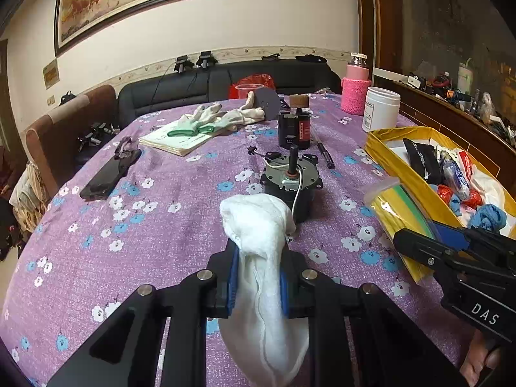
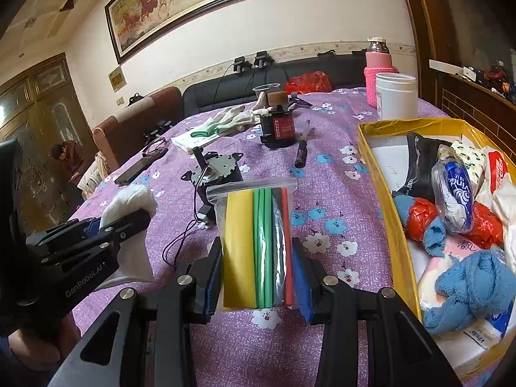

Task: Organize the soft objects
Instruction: 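Lift the white sock and tube bag and carry them toward the tray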

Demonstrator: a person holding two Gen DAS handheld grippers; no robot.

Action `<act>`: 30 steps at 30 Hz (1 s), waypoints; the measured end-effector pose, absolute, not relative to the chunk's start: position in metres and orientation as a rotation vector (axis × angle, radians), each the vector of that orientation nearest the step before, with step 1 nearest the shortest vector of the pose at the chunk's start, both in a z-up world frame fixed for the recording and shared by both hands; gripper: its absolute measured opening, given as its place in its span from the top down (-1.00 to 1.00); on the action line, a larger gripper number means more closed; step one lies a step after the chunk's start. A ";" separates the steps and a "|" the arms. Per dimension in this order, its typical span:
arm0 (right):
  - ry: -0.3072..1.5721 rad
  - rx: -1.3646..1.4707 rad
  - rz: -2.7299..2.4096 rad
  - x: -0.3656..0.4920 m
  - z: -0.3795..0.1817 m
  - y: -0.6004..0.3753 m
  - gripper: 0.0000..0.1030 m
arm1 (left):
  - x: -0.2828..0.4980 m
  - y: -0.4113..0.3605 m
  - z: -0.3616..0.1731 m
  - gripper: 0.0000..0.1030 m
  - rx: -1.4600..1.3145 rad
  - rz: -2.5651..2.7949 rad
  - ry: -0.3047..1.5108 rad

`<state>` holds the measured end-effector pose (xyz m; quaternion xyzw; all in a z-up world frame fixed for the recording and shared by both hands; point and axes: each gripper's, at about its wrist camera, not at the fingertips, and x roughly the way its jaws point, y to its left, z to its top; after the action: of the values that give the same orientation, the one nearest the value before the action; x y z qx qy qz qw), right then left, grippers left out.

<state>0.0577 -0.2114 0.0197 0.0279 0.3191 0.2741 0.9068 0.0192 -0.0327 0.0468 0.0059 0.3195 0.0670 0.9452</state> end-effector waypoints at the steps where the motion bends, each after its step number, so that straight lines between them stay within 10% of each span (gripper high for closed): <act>1: 0.658 0.057 0.565 0.057 0.020 -0.211 0.18 | 0.019 -0.033 0.047 0.63 0.017 0.138 0.645; 30: 0.544 0.162 0.543 0.051 0.039 -0.240 0.18 | 0.005 -0.075 0.069 0.62 0.139 0.152 0.577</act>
<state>0.0510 -0.2397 0.0394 0.0788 0.2648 0.2645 0.9239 0.0052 -0.0754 0.0690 0.0684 0.2842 0.0748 0.9534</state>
